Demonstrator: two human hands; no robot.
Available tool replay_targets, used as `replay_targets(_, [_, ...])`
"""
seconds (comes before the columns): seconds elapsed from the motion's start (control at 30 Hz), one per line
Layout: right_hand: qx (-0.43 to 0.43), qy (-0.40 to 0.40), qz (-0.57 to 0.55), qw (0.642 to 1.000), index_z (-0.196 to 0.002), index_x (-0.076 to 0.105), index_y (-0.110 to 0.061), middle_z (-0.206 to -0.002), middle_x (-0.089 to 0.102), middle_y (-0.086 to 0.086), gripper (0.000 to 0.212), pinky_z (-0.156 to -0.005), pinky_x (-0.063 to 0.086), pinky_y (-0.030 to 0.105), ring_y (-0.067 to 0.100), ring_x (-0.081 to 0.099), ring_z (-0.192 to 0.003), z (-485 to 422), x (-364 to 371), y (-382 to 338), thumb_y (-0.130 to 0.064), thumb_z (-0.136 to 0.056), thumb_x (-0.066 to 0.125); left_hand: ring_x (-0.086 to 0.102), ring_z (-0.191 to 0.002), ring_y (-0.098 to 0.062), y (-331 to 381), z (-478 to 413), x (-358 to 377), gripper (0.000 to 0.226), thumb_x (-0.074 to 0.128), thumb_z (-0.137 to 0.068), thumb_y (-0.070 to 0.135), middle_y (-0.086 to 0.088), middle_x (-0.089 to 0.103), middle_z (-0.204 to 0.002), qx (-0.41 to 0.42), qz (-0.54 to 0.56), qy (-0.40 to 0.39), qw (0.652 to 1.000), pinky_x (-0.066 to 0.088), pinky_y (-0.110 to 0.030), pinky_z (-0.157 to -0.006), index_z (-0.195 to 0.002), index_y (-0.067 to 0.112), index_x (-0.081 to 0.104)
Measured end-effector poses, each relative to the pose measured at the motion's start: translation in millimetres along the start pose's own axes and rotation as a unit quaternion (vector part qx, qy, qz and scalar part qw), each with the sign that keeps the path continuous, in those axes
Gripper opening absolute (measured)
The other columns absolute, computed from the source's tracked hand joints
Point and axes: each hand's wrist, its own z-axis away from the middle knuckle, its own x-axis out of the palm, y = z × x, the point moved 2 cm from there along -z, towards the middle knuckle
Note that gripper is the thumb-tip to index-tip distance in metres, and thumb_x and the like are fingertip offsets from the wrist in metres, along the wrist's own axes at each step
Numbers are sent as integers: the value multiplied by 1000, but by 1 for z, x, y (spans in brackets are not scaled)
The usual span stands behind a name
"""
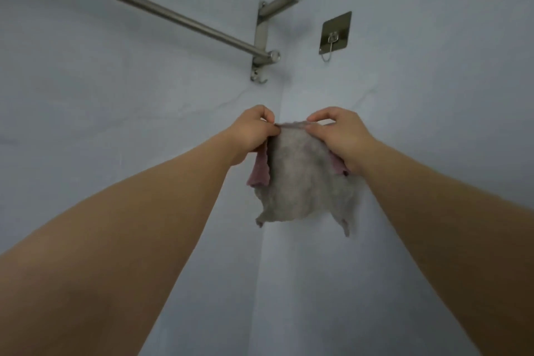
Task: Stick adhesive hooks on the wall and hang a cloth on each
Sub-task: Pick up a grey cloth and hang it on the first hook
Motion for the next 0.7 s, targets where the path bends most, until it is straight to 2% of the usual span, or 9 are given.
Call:
replay_targets(0.1, [-46,54,58,996,-72,53,-24,-61,49,6,20,-29,25,13,7,28,-20,-26,-29,-18,-12,-88,55,41,-61,-13,34,-34,17,35,41,-88,-6,1,46,-67,95,-27,18,995,34,-18,-49,-66,21,44])
replay_targets(0.17, [-82,93,109,986,-66,51,-23,-63,51,5,30,-27,27,13,7,31,-19,-42,-43,-27,-4,-88,45,46,-71,-15,54,-56,27,38,37,-85,-8,3,50,-73,159,-60,37,985,39,-22,-58,-65,23,49])
replay_targets(0.27, [-111,144,173,968,-64,54,-22,-66,53,6,37,-25,31,14,9,41,-22,-59,-54,-38,2,-86,37,50,-71,-18,73,-85,36,37,38,-85,-3,0,56,-88,227,-77,88,967,41,-23,-52,-65,26,52])
replay_targets(0.33, [-130,169,204,956,-71,59,-21,-74,55,5,34,-29,40,19,15,50,-38,-71,-54,-44,0,-87,38,49,-78,-16,81,-102,36,30,41,-86,0,2,56,-92,275,-89,135,948,36,-22,-60,-73,22,56])
replay_targets(0.4, [-158,186,242,939,-84,65,-20,-89,59,6,30,-50,52,25,18,55,-60,-82,-51,-50,-4,-88,40,50,-86,-17,87,-117,33,26,42,-86,1,-2,60,-98,314,-115,171,927,32,-20,-70,-85,16,63])
replay_targets(0.47, [-181,204,290,917,-96,67,-18,-105,63,6,29,-74,49,28,21,58,-85,-95,-47,-56,-6,-88,42,53,-95,-22,92,-133,28,26,41,-87,2,-8,61,-106,334,-140,200,910,33,-23,-75,-92,12,64])
replay_targets(0.5, [-186,209,315,907,-101,67,-18,-110,63,5,29,-79,46,28,22,58,-94,-101,-44,-59,-8,-88,42,54,-98,-24,94,-140,25,26,40,-88,3,-10,60,-109,339,-154,209,904,34,-24,-76,-94,11,64])
replay_targets(0.57, [-188,214,369,885,-106,65,-18,-116,62,5,30,-82,44,30,24,57,-103,-114,-39,-65,-10,-89,42,53,-103,-26,97,-152,21,26,40,-89,3,-12,59,-113,337,-187,215,897,35,-25,-79,-98,11,63])
replay_targets(0.7, [-194,237,511,803,-110,63,-15,-118,57,8,30,-72,37,30,28,55,-103,-131,-32,-71,-8,-90,41,56,-109,-26,103,-169,17,27,46,-89,-1,-10,62,-117,312,-252,162,902,43,-31,-94,-100,12,67])
